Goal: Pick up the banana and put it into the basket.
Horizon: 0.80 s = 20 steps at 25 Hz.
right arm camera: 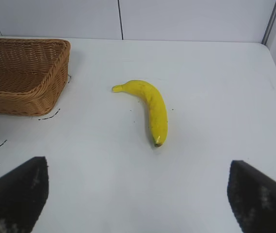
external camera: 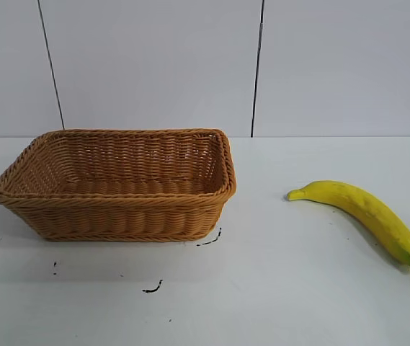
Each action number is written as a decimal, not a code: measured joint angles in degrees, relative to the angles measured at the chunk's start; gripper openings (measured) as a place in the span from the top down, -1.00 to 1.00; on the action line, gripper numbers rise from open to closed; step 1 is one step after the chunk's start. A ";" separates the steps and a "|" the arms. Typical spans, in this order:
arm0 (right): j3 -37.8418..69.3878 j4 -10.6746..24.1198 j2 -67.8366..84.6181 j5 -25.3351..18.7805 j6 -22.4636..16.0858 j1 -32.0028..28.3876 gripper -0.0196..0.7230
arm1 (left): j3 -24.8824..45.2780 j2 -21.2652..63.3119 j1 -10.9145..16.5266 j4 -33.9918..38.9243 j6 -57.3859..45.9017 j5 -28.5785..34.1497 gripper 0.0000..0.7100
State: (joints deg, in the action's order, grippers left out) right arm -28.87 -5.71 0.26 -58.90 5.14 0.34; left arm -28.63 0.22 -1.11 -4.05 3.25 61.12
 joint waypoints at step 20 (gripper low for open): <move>-1.56 0.94 -6.23 -0.11 -3.97 0.00 -0.91 | 0.00 0.00 0.00 0.00 0.00 -0.02 -0.95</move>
State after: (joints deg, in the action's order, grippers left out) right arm -30.42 -4.77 -5.97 -59.01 1.17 0.34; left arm -28.63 0.22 -1.11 -4.05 3.25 61.10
